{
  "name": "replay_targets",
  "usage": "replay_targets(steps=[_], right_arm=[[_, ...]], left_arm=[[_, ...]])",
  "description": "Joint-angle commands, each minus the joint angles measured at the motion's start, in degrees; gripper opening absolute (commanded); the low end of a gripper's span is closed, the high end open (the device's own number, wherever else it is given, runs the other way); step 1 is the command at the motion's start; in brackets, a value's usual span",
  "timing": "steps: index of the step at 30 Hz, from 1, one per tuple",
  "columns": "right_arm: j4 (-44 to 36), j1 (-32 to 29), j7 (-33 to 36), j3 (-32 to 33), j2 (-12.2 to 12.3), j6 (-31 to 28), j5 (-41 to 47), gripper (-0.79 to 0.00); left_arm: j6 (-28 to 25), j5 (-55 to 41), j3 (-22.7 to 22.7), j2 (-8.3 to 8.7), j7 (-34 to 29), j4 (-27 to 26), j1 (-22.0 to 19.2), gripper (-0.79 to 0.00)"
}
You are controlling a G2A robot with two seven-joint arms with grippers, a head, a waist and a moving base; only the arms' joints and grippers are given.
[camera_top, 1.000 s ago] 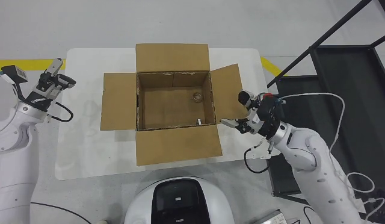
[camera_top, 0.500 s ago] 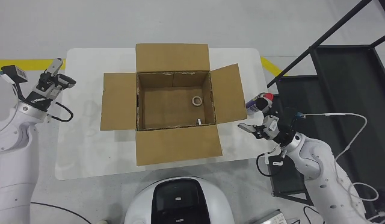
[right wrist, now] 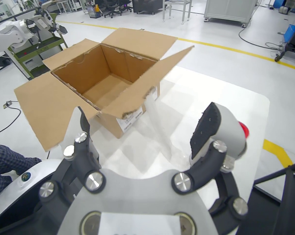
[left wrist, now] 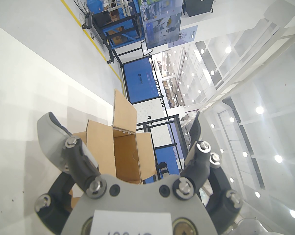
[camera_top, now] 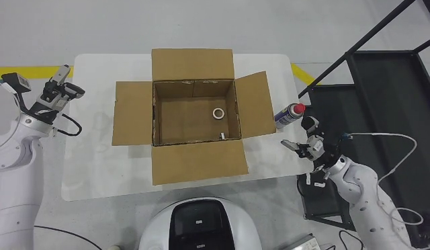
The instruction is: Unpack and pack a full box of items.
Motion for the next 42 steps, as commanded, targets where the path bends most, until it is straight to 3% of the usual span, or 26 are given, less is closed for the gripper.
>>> replay_targets(steps=[1, 6, 22, 42], right_arm=[[2.5, -0.4, -4.8, 0.2, 0.0, 1.5, -3.2, 0.000], [11.5, 2.1, -9.9, -2.5, -0.5, 5.5, -6.5, 0.000], [41.7, 25.4, -18.1, -16.5, -4.1, 14.0, -7.0, 0.000], [55.0, 37.4, -21.0, -22.9, -7.0, 16.8, -5.8, 0.000]], left_arm=[[0.0, 0.0, 0.0, 0.00, 0.0, 0.0, 0.0, 0.000], [0.0, 0.0, 0.0, 0.00, 0.0, 0.0, 0.0, 0.000], [0.0, 0.0, 0.0, 0.00, 0.0, 0.0, 0.0, 0.000], [0.0, 0.0, 0.0, 0.00, 0.0, 0.0, 0.0, 0.000]])
